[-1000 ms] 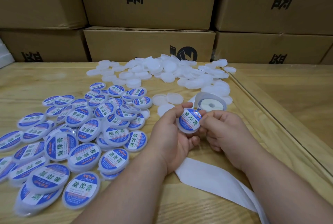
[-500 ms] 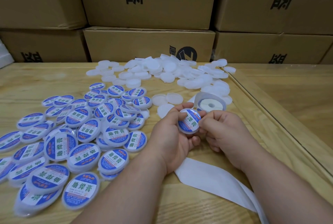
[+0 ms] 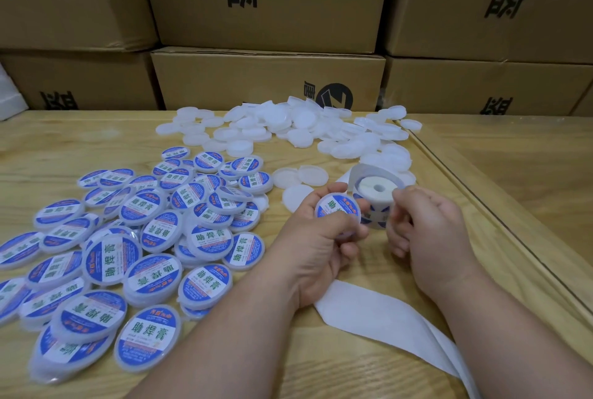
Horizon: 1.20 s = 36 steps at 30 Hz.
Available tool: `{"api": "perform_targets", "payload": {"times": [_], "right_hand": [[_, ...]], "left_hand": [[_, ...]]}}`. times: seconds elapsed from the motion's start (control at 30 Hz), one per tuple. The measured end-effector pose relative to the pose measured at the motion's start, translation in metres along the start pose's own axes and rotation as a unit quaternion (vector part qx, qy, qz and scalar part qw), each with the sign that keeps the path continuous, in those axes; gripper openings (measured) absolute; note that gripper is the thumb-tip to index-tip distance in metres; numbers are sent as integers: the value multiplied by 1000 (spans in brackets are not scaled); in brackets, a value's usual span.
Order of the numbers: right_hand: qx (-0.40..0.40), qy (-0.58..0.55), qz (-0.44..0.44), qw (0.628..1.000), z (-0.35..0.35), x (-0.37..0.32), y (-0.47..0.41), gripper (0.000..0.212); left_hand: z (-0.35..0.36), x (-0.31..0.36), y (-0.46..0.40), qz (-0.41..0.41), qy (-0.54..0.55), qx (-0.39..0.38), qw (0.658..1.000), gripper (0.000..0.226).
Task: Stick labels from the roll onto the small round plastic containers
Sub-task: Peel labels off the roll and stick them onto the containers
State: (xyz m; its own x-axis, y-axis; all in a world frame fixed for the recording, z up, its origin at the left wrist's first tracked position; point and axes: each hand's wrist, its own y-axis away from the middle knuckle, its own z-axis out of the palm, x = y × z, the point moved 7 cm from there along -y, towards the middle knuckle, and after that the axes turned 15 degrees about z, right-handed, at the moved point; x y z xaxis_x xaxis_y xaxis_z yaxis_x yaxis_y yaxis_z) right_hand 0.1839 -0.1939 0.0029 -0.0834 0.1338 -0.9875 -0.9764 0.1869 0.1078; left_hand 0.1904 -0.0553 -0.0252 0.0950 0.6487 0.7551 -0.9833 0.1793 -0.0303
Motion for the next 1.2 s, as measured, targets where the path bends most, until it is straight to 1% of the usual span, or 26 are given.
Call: {"api": "perform_targets", "payload": {"times": [0.03,0.1,0.17,0.2,0.27,0.33,0.43,0.5,0.57,0.63,0.7,0.73,0.8,0.87,0.9,0.93,0.97,1.03,1.1,1.13,1.2], "right_hand": [[8,-1,3,1000,-3,1,-1,26],[21,15,15,1000,-5,5,-4,28],[35,61,12,997,-3,8,-5,33],[35,91,4,995,-1,9,-5,37],[13,163,-16,986,5,10,-3,46],[-42,240,-32,969,17,12,5,44],[-127,357,-17,925,33,14,20,45],[-167,432,1,886,40,16,28,51],[-199,501,-5,842,45,18,37,60],[-214,538,-4,815,47,22,45,70],[-211,565,-1,798,47,24,50,75],[-206,579,0,789,47,25,51,71],[-197,590,8,783,47,24,51,53],[-189,591,7,784,47,23,50,30],[-182,587,-2,789,47,22,49,22],[-171,573,-16,801,47,22,49,17],[-158,550,-28,820,46,21,49,17],[-138,482,-27,865,43,23,50,23],[-131,421,-7,898,37,28,52,28],[-124,403,-4,907,34,29,52,29],[-102,394,-22,913,28,26,52,27]], "left_hand": [[1,1,1,5,0,2,1000,49],[4,5,4,6,-6,4,1000,41],[3,9,5,-2,-18,26,1000,29],[0,11,5,-9,-11,45,999,29],[-6,17,4,-14,41,70,997,37],[-9,31,2,11,119,63,991,39],[-18,52,-1,83,204,62,973,29],[-28,60,-3,127,246,88,957,25],[-36,64,-4,161,264,117,944,20],[-40,66,-5,177,249,133,943,15],[-41,65,-4,182,206,133,952,19],[-42,65,-3,192,164,136,958,22],[-44,67,1,240,22,144,960,19],[-39,70,7,294,-130,133,938,16],[-35,69,8,307,-185,120,926,19],[-32,65,9,305,-229,106,918,22],[-29,61,7,292,-273,93,912,25],[-25,52,4,262,-378,65,886,28],[-21,46,3,243,-451,32,858,28],[-19,44,3,236,-467,15,852,28],[-13,38,6,214,-495,-20,842,25]]}}
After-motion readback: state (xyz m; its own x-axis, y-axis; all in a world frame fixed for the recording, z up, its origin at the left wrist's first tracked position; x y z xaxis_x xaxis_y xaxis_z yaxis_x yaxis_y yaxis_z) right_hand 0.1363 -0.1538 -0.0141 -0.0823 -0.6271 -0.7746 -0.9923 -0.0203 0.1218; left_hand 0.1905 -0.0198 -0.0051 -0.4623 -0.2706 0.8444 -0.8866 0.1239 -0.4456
